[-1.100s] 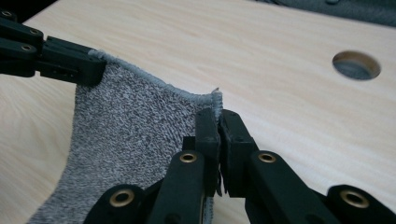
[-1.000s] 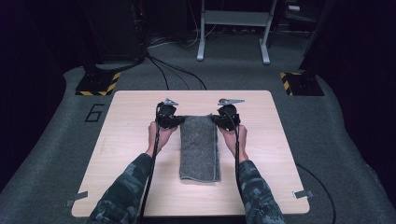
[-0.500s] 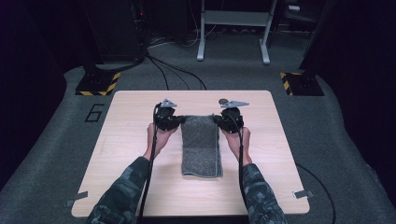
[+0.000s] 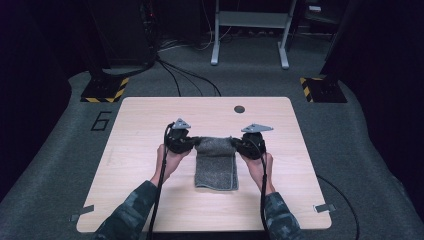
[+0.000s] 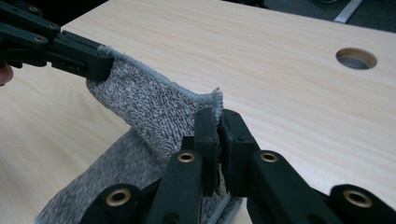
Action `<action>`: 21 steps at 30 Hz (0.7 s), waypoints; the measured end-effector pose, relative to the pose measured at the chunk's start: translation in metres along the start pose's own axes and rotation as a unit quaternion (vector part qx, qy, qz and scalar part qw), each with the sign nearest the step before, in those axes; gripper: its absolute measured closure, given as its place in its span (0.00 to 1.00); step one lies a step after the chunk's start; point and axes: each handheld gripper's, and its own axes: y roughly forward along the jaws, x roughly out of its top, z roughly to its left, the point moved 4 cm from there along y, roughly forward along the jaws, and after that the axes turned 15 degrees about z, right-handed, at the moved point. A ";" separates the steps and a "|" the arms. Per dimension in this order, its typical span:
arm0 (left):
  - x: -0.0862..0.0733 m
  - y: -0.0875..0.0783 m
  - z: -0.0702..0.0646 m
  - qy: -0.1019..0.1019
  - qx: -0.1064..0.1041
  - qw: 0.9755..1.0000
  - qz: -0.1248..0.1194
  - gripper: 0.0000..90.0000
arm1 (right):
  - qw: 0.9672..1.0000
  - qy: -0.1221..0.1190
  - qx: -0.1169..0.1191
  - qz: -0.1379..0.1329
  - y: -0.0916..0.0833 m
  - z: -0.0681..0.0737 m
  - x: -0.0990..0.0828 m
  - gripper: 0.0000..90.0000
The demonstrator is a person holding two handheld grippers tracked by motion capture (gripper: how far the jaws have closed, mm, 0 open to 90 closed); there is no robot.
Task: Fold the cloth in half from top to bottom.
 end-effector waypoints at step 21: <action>-0.064 0.015 -0.026 -0.011 -0.064 0.996 0.067 0.65 | 0.999 0.004 0.032 0.042 0.005 0.019 -0.081 0.75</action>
